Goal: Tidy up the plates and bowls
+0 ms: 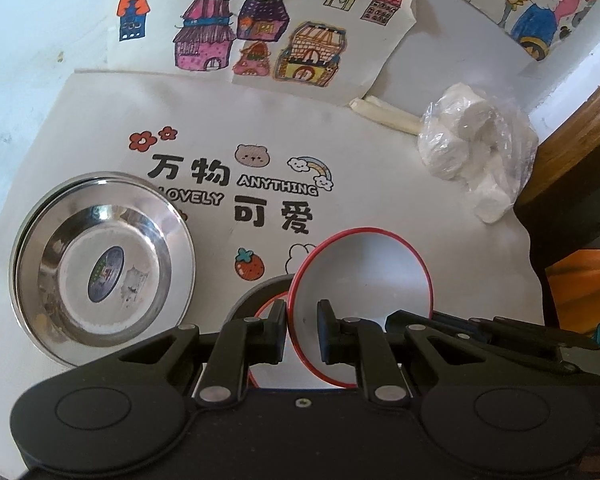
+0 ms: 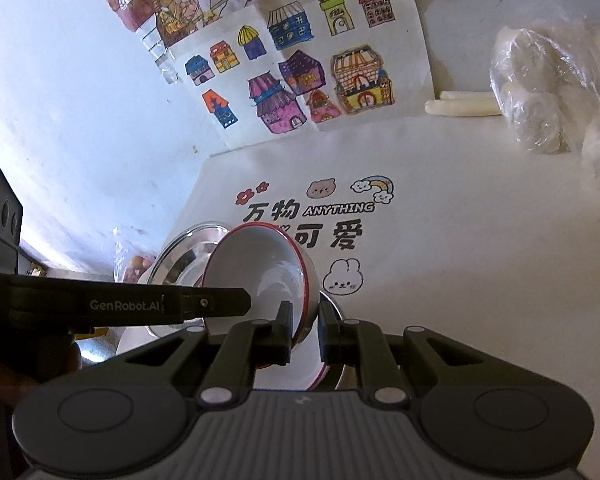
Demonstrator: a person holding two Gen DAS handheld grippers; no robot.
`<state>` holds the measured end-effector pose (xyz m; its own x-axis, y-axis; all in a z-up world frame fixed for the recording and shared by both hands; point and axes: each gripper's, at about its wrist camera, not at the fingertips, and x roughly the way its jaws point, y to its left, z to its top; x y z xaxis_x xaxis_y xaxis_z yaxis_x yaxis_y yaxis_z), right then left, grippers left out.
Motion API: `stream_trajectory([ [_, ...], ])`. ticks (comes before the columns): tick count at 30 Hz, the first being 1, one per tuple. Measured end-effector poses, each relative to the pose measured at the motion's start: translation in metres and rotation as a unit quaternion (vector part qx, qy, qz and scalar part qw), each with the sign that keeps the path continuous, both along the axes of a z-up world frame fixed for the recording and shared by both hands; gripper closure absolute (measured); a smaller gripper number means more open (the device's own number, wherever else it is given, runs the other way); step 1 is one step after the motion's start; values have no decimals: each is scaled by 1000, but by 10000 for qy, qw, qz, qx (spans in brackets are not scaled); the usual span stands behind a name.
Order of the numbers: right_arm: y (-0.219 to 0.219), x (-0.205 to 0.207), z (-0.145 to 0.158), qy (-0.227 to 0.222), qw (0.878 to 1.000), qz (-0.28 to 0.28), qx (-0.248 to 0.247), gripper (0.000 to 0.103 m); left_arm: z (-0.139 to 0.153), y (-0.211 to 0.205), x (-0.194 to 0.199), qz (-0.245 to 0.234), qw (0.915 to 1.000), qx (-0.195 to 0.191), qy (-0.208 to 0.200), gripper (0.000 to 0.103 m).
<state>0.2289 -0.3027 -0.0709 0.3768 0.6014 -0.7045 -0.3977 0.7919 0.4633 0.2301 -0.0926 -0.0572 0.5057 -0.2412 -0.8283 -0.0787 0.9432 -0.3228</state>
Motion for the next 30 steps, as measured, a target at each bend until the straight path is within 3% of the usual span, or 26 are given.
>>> stream_trajectory([
  [30, 10, 6, -23, 501, 9951, 823, -228, 88, -26, -4, -18, 273, 9977, 129, 607, 85],
])
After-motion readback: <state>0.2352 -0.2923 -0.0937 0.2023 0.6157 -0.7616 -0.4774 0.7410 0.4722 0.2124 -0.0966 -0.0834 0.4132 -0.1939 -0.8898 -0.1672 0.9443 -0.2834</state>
